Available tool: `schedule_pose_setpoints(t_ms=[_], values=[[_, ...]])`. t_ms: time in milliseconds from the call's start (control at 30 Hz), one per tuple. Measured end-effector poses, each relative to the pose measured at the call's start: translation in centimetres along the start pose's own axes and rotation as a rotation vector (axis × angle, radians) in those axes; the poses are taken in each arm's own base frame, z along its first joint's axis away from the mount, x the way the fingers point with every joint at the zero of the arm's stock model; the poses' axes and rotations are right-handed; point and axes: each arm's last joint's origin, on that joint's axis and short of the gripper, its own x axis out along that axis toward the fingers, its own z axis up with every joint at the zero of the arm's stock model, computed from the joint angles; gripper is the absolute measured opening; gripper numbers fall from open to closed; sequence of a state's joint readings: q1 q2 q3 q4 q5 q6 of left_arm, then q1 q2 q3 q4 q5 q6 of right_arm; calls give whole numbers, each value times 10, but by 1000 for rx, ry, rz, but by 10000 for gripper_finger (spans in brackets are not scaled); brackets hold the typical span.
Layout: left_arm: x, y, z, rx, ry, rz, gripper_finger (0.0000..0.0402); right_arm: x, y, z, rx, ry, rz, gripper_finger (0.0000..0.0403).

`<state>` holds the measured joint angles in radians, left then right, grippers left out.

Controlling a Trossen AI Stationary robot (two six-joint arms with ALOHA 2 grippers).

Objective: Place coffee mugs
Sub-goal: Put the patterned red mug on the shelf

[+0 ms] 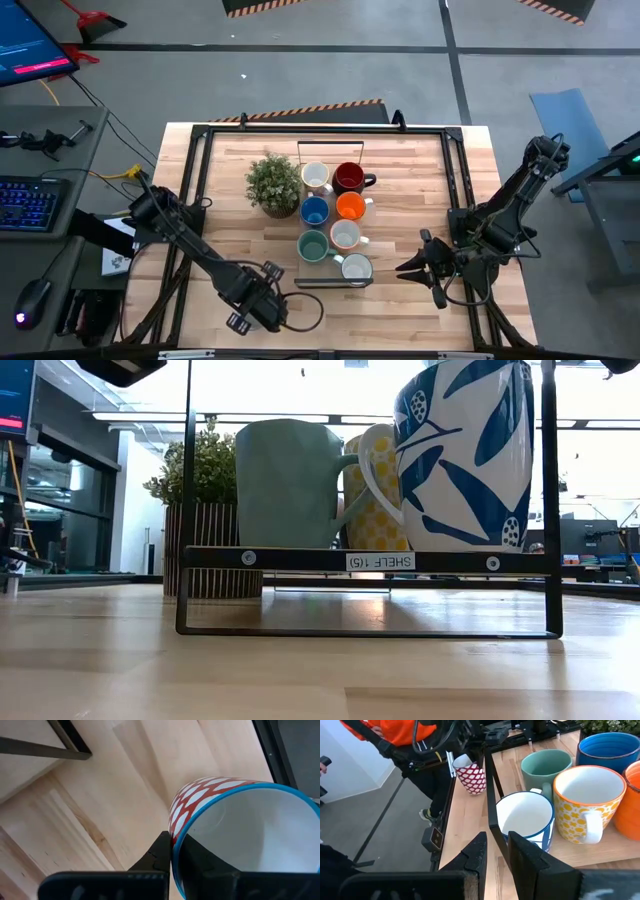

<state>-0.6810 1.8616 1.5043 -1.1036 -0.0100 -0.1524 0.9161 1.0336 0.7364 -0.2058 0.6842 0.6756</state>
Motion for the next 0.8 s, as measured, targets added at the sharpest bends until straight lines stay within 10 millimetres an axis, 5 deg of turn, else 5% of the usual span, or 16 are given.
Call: schedule_pose_setpoints(t_ms=[800], values=[[0,5,1,-128,2,1,81,0,0,0,-2,4,4,60]])
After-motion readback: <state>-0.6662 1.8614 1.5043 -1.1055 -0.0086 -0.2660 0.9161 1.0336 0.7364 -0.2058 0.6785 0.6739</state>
